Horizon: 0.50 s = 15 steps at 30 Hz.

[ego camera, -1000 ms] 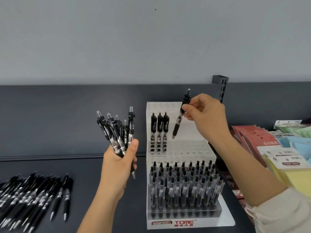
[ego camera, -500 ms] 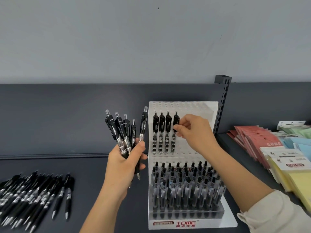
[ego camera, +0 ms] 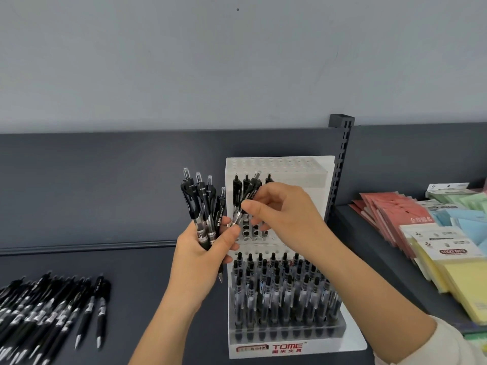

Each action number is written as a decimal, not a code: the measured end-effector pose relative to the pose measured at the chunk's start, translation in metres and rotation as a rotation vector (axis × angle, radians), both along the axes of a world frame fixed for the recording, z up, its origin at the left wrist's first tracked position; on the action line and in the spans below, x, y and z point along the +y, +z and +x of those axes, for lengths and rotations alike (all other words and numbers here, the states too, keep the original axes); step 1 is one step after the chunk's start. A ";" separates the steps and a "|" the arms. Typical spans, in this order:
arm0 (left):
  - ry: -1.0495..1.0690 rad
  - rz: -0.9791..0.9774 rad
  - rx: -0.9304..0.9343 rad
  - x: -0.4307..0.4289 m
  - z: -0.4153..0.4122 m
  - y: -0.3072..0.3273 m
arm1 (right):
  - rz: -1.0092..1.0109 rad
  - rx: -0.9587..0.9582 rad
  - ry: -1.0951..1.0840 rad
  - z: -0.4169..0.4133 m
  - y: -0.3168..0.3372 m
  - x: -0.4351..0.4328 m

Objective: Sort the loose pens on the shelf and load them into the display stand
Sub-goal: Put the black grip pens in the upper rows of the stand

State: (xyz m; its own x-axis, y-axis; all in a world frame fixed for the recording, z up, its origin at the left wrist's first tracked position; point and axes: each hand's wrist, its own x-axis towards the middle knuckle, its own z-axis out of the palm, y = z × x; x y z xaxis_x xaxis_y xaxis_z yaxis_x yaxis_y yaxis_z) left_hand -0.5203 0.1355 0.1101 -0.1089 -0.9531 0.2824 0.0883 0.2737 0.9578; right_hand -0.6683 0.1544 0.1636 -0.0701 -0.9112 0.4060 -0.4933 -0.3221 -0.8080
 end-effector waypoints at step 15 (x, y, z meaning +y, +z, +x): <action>0.194 0.056 -0.034 -0.011 0.011 -0.011 | -0.143 -0.236 -0.353 -0.049 0.027 -0.010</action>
